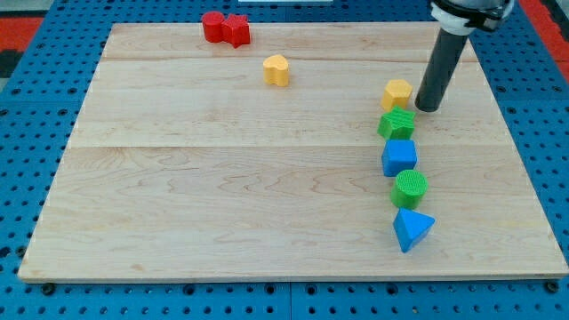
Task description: Move arm to the left of the yellow hexagon
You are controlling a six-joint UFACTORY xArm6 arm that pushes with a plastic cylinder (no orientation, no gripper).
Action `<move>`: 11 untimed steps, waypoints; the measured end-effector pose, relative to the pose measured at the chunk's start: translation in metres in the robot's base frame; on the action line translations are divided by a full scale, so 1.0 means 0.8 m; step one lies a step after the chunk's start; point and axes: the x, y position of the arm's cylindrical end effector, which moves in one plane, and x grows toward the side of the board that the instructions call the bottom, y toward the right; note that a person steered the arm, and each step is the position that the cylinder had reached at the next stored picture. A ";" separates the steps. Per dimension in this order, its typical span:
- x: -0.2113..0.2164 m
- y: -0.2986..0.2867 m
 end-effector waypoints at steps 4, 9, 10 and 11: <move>-0.089 0.034; 0.024 -0.162; -0.004 -0.119; -0.016 -0.138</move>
